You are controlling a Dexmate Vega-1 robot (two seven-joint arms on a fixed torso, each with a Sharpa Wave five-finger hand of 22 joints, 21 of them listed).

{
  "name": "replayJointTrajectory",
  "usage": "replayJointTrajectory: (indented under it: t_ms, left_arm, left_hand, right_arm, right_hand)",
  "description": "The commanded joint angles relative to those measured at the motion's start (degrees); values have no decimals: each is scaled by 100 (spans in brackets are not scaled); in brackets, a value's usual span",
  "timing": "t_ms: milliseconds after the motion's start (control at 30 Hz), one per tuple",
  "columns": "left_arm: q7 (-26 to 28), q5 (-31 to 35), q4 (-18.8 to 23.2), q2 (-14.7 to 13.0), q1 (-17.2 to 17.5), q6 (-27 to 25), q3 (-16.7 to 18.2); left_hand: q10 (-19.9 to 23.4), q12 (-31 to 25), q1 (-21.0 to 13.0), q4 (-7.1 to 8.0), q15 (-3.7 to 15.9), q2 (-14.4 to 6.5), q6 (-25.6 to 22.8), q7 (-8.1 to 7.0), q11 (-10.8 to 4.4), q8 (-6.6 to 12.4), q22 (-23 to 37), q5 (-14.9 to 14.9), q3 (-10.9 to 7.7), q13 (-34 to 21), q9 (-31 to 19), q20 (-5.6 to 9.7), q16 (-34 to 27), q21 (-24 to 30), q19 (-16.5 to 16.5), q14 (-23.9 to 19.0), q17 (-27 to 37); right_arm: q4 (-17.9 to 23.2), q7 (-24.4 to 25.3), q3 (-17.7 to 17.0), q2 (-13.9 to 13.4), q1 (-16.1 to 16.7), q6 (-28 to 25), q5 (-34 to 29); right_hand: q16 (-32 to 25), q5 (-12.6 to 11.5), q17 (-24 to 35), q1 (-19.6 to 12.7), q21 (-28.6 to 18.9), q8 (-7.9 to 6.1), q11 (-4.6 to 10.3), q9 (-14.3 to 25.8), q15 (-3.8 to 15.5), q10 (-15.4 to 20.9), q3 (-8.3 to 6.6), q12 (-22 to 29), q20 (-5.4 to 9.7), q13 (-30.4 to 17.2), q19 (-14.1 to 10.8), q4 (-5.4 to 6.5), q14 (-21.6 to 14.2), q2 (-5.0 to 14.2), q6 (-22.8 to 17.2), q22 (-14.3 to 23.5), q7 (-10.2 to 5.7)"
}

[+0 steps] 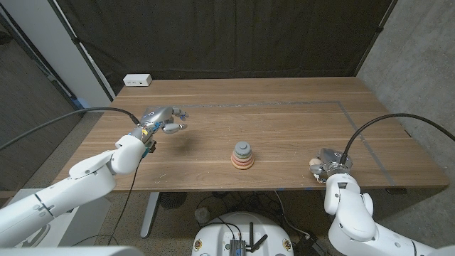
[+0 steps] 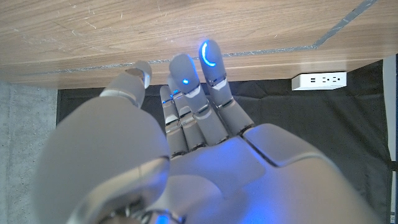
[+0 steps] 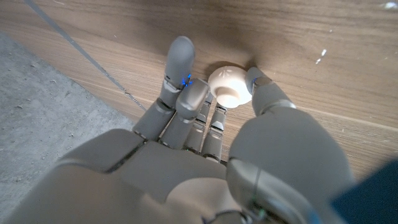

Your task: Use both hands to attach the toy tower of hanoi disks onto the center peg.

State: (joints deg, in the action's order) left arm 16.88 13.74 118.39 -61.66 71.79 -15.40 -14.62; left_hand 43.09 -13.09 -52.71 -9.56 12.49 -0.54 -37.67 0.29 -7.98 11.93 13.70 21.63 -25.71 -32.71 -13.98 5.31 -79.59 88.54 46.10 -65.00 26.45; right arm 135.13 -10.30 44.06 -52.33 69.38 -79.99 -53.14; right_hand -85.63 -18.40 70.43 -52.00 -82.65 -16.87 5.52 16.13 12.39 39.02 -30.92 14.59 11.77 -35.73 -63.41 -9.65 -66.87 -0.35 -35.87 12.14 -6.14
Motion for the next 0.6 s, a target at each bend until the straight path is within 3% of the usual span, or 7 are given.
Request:
replayJointTrajectory:
  t_ms: [33, 600]
  left_arm:
    - [-27, 0, -53, 36, -61, 33, -54]
    - [41, -25, -106, 72, -58, 110, -43]
  left_hand:
    - [55, 29, 53, -1, 14, 4, -42, 24, -17, -12, 22, 31, -37, -24, -33, 666, 16, 25, 54, -32, 19]
    - [97, 31, 52, -4, 14, 6, -70, 12, -2, -7, 9, 29, -62, -21, -39, 668, 26, 29, 65, -42, 2]
  right_arm:
    - [137, -258, -42, -32, 28, 0, -427]
    - [321, -874, 80, -24, -38, 0, -1362]
  right_hand:
    - [-42, -36, 20, -200, -25, -35, 244, 14, 11, 226, -71, -26, 100, -27, -42, -2, -55, 214, -95, 14, -8]
    - [-124, -57, 20, -240, -67, -55, 257, 6, 10, 266, -113, -65, 99, -60, -44, -1, -60, 229, -182, 44, 1]
